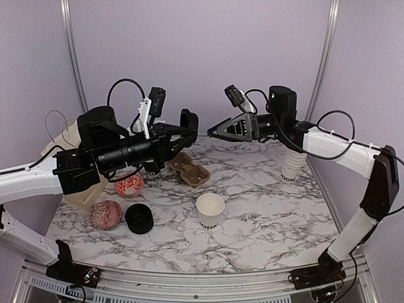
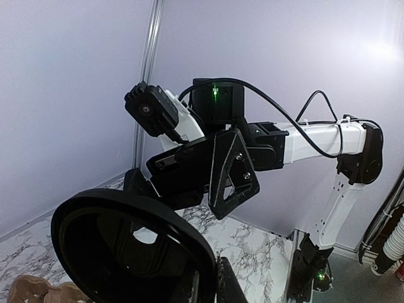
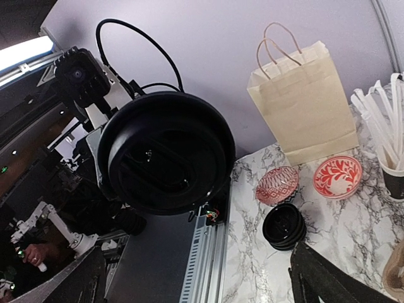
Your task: Pack the takeout coffee
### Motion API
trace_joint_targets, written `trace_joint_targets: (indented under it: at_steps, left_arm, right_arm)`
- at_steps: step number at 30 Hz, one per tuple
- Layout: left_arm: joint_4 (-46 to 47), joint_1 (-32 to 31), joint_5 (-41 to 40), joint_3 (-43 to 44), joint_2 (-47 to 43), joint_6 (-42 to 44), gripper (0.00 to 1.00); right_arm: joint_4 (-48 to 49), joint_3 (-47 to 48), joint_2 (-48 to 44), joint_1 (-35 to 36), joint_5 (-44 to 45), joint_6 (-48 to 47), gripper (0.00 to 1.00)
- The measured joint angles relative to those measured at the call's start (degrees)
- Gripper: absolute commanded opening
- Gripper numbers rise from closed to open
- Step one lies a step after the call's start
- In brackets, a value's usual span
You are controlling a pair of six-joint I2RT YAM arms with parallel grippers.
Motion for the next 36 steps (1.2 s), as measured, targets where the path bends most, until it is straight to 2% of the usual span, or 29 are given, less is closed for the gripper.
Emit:
trace_joint_targets:
  at_steps: [6,15,25,32,36]
  left_arm:
    - [0.66,0.0,1.29,0.0,0.11,0.63,0.08]
    - [0.76,0.0,3.34,0.04,1.4,0.59,0.09]
    - [1.33,0.0,4.57,0.11,2.23,0.61,0.11]
    - [2.32,-0.22,5.31,0.63,3.02,0.55,0.16]
    - [2.38,-0.39,5.6,0.87,3.85,0.57,0.16]
  right_arm:
    - [5.75,0.59,2.21,3.04,-2.67,6.99,0.99]
    - [9.73,3.87,5.68,5.01,-3.41,11.93,0.98]
    - [16.17,3.82,5.79,6.03,-4.22,17.84,0.83]
    - [19.41,3.8,5.86,6.03,-4.31,20.48,0.78]
    - [20.09,3.78,6.01,6.03,-4.28,20.9,0.81]
